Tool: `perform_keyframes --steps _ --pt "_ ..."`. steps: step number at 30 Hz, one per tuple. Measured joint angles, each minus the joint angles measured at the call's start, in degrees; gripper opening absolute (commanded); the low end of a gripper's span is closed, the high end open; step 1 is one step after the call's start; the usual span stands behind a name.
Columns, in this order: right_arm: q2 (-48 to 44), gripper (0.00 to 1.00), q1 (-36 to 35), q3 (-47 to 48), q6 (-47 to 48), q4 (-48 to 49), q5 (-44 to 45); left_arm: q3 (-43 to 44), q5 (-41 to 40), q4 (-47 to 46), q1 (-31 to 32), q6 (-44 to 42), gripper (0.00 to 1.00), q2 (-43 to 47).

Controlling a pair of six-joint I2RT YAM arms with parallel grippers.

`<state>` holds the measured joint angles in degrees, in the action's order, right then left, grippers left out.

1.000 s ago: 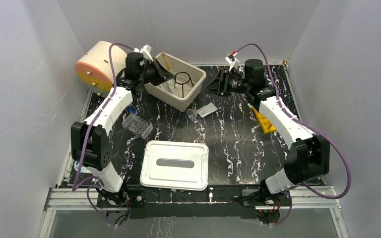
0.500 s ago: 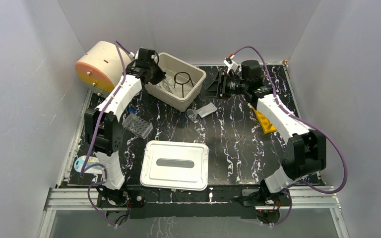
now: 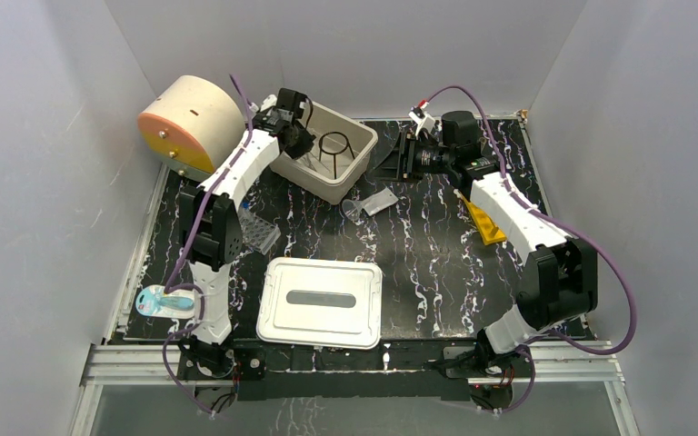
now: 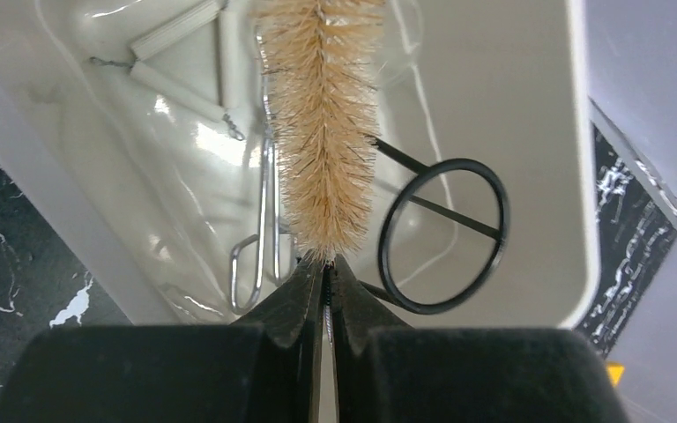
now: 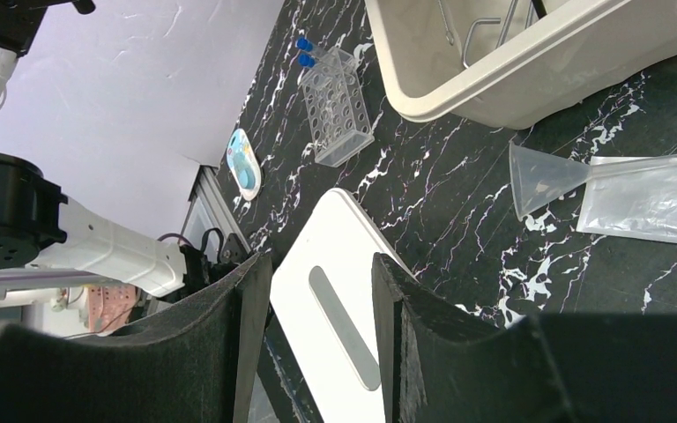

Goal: Organize the chemistry lab equipment

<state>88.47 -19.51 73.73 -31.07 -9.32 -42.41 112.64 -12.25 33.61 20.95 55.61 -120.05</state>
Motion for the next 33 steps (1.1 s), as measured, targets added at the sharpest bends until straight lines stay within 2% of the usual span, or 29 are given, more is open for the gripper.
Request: perform_keyframes --steps 2,5,17,20,27,33 --pt "0.00 0.54 0.00 0.00 0.11 -0.17 0.02 0.00 -0.68 1.16 0.00 0.66 0.02 -0.63" --pt "0.00 0.54 0.00 0.00 0.52 -0.61 0.04 0.70 -1.29 2.58 -0.04 1.09 0.11 -1.33" --pt "-0.04 0.56 0.00 0.00 1.44 -1.42 -0.02 4.35 -4.72 4.81 -0.04 3.13 0.23 -2.64" --pt "-0.37 0.56 0.00 0.00 2.10 -3.02 1.20 6.36 -4.90 5.05 -0.04 2.38 0.30 -3.21" --pt "-0.26 0.61 -0.02 0.52 4.39 -11.50 13.33 7.43 -2.51 3.15 0.00 -5.88 0.48 -1.73" --pt "3.39 0.65 -0.02 0.83 2.80 -16.79 25.46 -5.16 3.39 -0.74 0.02 -14.95 0.64 10.80"
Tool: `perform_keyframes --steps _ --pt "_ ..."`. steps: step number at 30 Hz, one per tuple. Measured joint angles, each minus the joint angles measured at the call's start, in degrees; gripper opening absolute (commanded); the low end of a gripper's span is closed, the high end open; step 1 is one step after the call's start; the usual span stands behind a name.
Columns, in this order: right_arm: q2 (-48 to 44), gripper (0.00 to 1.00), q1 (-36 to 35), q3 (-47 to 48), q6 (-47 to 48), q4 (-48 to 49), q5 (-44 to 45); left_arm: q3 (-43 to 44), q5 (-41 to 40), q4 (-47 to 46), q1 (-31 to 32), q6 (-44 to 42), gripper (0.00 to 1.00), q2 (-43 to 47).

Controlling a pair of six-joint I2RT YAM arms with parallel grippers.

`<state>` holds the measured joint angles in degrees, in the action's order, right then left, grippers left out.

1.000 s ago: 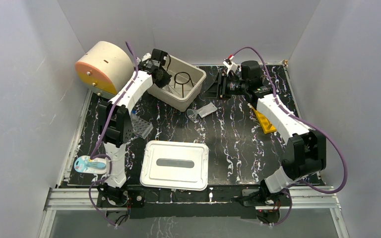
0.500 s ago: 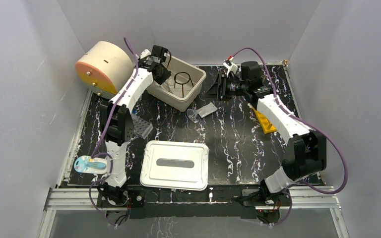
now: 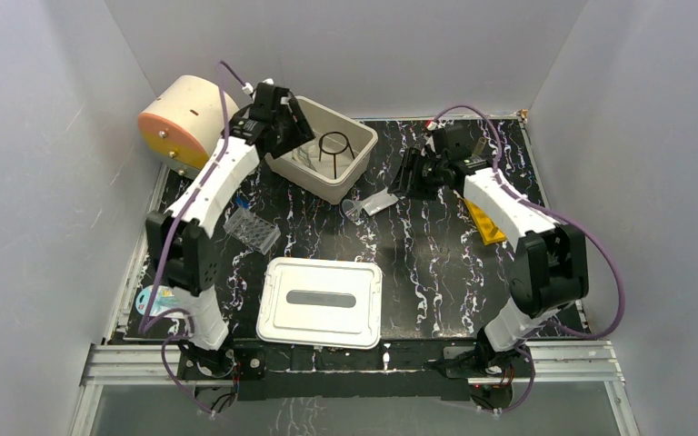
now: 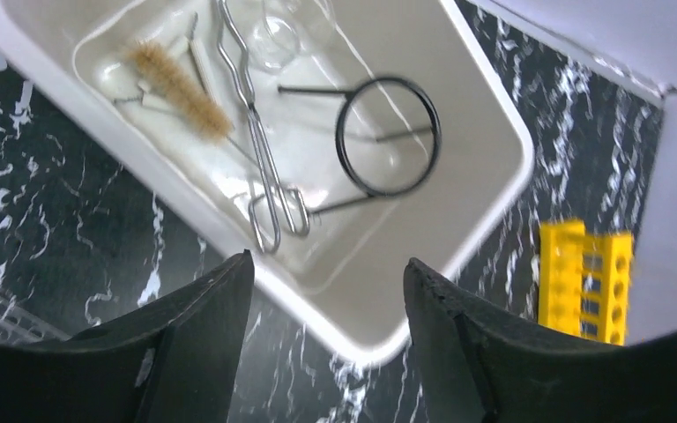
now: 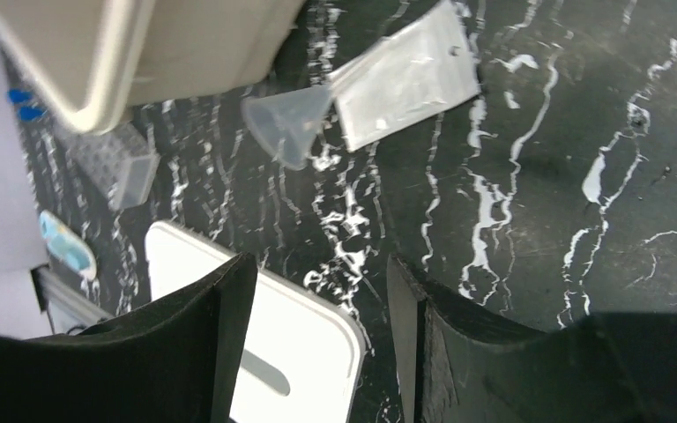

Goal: Organize the chemistry lab equipment

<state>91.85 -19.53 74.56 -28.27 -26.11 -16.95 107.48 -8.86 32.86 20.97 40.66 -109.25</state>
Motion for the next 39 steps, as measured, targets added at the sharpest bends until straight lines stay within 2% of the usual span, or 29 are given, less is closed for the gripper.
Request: perform_keyframes --steps 6,11,24,31,39 --pt "6.05 0.63 0.00 -2.05 -5.22 2.16 3.43 -14.27 9.88 -6.62 -0.24 -5.70 0.68 14.84" --pt "11.32 0.63 -0.07 -4.61 -10.97 7.04 2.60 -19.96 16.22 -10.34 -0.50 -6.95 0.69 19.37" --pt "15.78 0.63 -0.48 -8.48 -23.06 16.55 4.48 -23.98 22.99 -12.15 -0.79 -4.20 0.69 20.22" --pt "16.55 0.60 -0.48 -10.86 -27.08 23.87 6.86 -24.00 23.32 -12.13 -0.83 -3.15 0.69 20.72" --pt "18.03 0.52 -0.74 -11.58 -31.95 29.70 9.92 -24.90 22.16 -11.45 -0.87 -1.07 0.69 23.65"
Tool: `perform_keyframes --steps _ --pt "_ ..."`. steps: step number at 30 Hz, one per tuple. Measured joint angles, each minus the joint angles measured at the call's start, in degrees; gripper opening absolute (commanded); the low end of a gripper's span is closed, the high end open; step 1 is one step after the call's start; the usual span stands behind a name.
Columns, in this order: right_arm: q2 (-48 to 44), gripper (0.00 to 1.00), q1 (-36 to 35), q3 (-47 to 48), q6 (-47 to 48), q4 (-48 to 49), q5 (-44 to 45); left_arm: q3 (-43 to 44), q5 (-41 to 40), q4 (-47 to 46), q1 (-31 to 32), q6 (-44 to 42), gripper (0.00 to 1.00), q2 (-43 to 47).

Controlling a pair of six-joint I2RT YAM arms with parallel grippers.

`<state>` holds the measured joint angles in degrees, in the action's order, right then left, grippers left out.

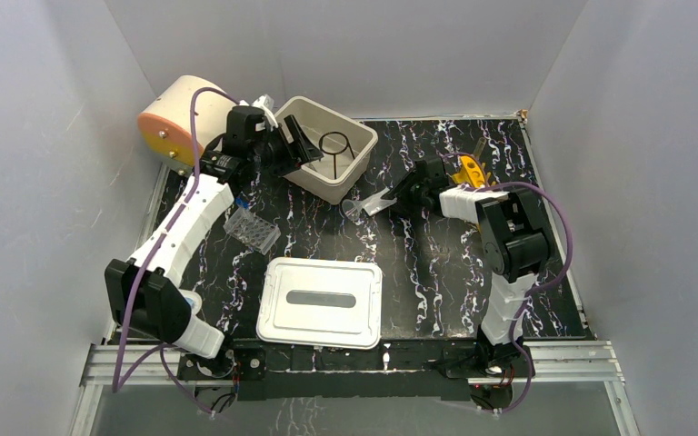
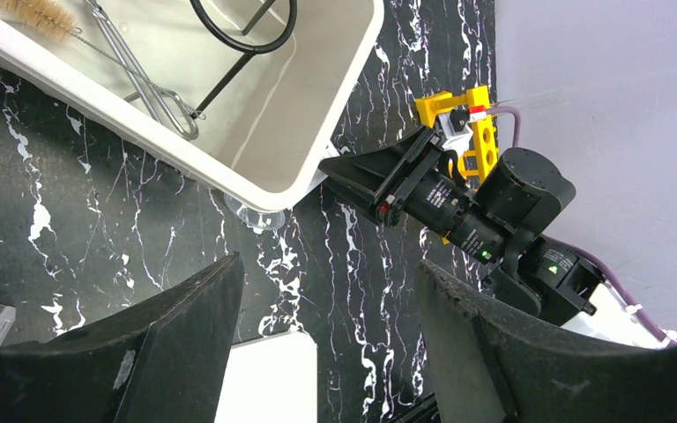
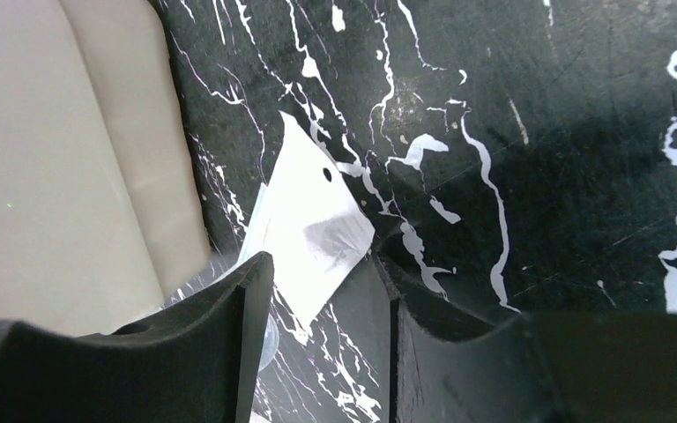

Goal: Organize the chemistry lab equipment

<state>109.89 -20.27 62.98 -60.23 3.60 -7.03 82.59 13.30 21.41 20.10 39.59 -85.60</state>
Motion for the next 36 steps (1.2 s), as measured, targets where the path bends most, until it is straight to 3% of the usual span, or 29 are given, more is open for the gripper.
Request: perform_keyframes --steps 11,15,21,30,36 --pt "1.36 0.36 -0.11 -1.57 -0.20 7.48 2.38 -0.07 0.76 -0.39 -0.02 0.04 0.70 0.13" --pt "2.51 0.25 -0.11 -1.57 0.24 9.75 1.81 -0.07 0.83 -0.39 -0.02 0.07 0.70 0.13" --pt "3.87 0.00 -0.11 -1.57 0.96 12.11 0.59 -0.07 0.87 -0.37 0.00 0.09 0.70 0.13" --pt "2.36 0.00 0.02 -1.60 4.72 10.03 2.08 -0.15 0.87 -0.37 -0.02 0.07 0.70 0.13" --pt "-5.31 0.00 0.57 -2.47 9.22 6.86 3.34 -0.17 0.87 -0.37 -0.02 0.04 0.70 0.13"
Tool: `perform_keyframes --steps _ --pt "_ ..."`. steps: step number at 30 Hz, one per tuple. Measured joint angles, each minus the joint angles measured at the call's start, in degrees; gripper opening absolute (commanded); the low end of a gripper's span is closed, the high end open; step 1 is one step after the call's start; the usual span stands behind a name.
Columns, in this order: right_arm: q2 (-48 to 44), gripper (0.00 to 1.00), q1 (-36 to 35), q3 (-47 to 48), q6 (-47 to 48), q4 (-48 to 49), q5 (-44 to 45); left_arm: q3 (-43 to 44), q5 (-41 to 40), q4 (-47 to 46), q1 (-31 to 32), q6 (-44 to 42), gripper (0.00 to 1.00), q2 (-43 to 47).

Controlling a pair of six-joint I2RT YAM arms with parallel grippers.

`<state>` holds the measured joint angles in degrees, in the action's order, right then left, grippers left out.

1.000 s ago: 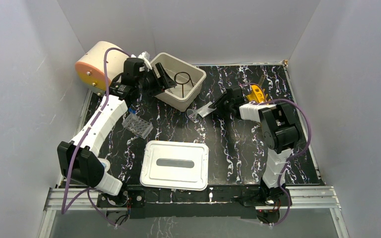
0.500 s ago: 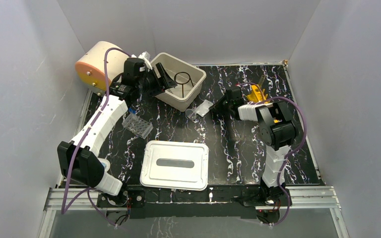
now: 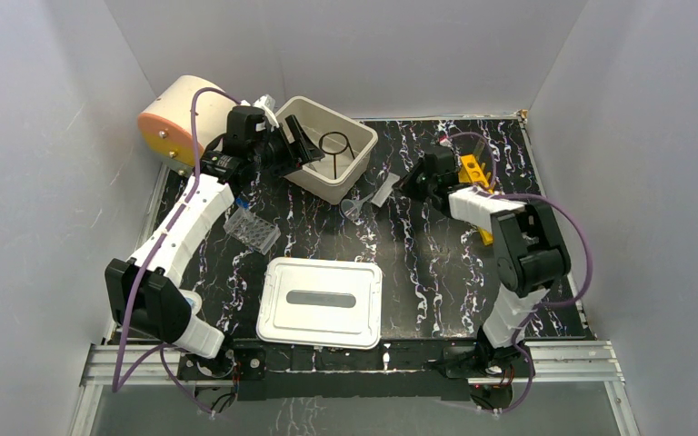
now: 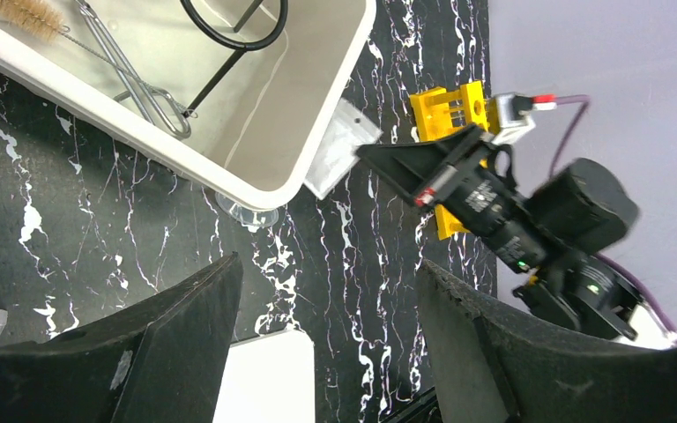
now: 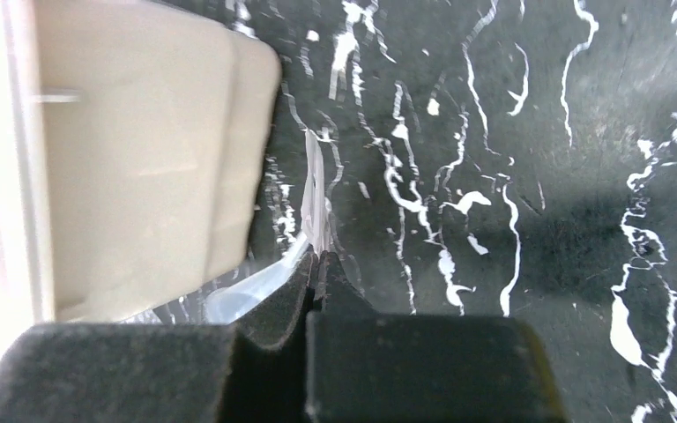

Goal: Organize the chemistry lab equipment

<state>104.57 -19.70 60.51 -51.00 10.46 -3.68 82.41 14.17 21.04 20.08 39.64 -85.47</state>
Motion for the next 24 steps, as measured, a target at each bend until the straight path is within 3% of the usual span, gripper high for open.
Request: perform_keyframes --steps 7,9,11,12,19,24 --pt "-11.23 0.00 0.24 -0.87 6.62 -1.97 -0.20 -0.37 1.27 -0.42 0.00 0.02 0.73 -0.07" --pt "-14.49 0.00 0.39 -1.18 8.61 -3.21 -1.03 -0.46 2.27 -0.96 0.00 -0.26 0.82 -0.24" --pt "-17.14 0.00 0.59 -1.16 10.60 -3.91 -2.64 -0.46 3.26 -1.40 0.00 -1.14 0.97 -0.46" --pt "-18.29 0.00 0.72 -1.16 11.50 -4.28 -3.69 -0.44 3.65 -1.40 -0.02 -1.73 0.98 -0.55" --pt "-22.49 0.00 1.38 0.92 16.96 -5.73 -15.34 1.84 8.98 -2.25 -0.04 -5.88 0.98 -2.45" --pt "-23.23 0.00 1.33 3.43 16.46 -3.76 -27.52 1.77 18.53 -7.30 -0.09 -6.14 0.95 -3.19"
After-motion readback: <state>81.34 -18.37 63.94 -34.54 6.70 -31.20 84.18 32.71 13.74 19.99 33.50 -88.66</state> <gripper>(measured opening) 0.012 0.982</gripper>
